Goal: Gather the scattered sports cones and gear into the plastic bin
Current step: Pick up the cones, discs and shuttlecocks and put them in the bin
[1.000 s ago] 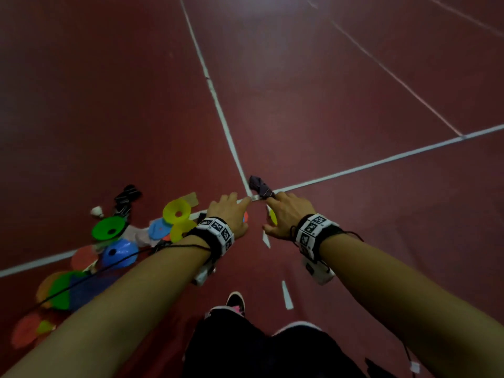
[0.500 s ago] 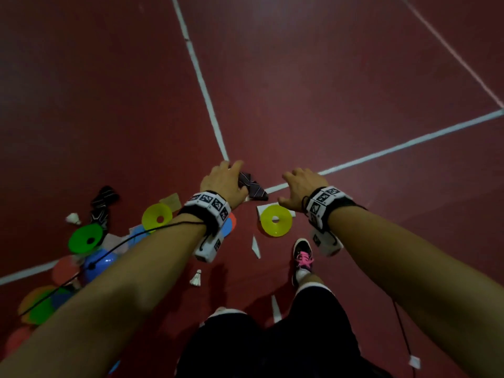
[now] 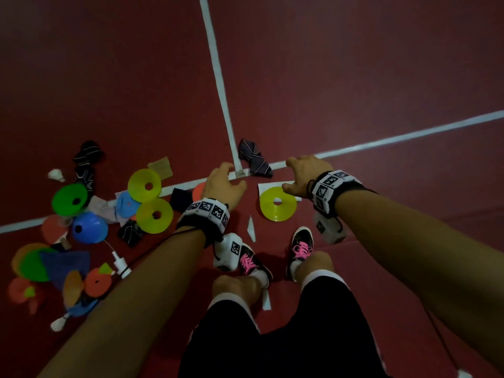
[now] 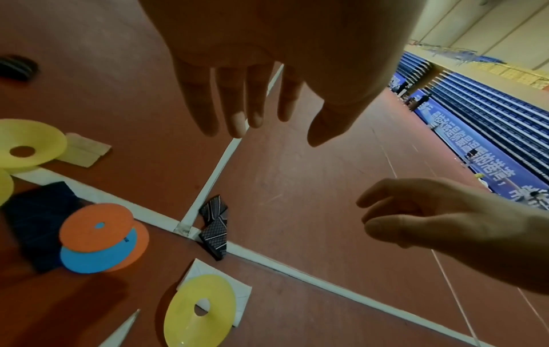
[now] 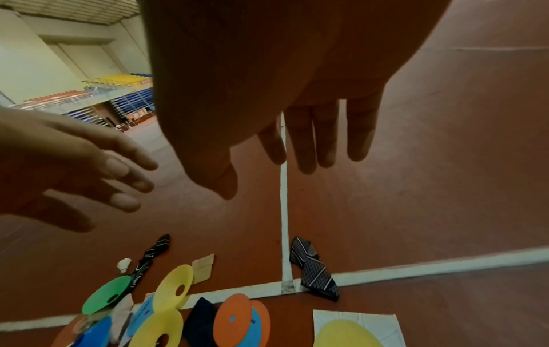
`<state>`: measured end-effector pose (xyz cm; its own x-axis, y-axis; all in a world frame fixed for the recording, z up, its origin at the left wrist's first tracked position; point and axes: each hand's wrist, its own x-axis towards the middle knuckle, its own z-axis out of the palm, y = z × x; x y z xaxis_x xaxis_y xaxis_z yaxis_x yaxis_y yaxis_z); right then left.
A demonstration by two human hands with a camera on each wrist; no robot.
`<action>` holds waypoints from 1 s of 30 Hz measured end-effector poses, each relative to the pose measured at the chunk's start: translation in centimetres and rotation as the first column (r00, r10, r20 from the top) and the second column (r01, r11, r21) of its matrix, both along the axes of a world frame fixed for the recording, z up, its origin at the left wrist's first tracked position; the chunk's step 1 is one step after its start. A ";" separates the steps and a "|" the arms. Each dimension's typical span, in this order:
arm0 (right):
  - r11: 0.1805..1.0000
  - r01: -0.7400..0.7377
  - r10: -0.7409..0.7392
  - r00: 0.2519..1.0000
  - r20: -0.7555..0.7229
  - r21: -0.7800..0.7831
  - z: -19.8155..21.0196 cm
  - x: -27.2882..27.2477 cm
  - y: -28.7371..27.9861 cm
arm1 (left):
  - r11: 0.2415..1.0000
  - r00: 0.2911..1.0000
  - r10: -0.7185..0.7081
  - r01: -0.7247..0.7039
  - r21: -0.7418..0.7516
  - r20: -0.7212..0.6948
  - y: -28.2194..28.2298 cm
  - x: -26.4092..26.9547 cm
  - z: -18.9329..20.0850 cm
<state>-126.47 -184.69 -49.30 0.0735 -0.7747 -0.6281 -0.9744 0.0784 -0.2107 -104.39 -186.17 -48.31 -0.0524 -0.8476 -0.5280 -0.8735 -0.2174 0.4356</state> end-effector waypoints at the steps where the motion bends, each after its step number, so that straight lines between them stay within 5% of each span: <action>1: 1.000 0.002 -0.002 1.000 0.007 0.000 -2.6 0.0 -0.5 | 1.000 1.000 0.015 -0.015 0.016 -0.006 -0.3 0.0 -2.8; 12: 0.993 -0.040 0.040 0.999 -0.001 0.113 -33.3 3.1 -0.8 | 0.997 0.993 0.062 -0.056 0.052 -0.105 -0.7 0.6 -30.3; 17: 0.995 -0.041 0.048 0.996 -0.073 0.093 -43.3 3.2 -0.9 | 0.995 0.986 -0.102 0.099 -0.024 -0.131 -1.9 -0.8 -38.9; 21: 0.996 -0.002 0.015 0.989 -0.147 0.092 -49.1 2.3 -0.7 | 0.989 0.982 -0.137 0.128 -0.080 -0.126 -3.1 -1.7 -44.3; 26: 0.950 0.268 -0.278 0.960 0.040 0.161 -51.9 1.8 -1.4 | 0.963 0.960 -0.259 0.248 -0.107 -0.106 -4.5 -3.3 -46.1; 30: 0.828 0.555 -0.549 0.773 0.319 0.081 -51.1 2.3 -3.1 | 0.990 0.979 -0.098 0.077 -0.121 -0.180 -6.1 -1.6 -45.1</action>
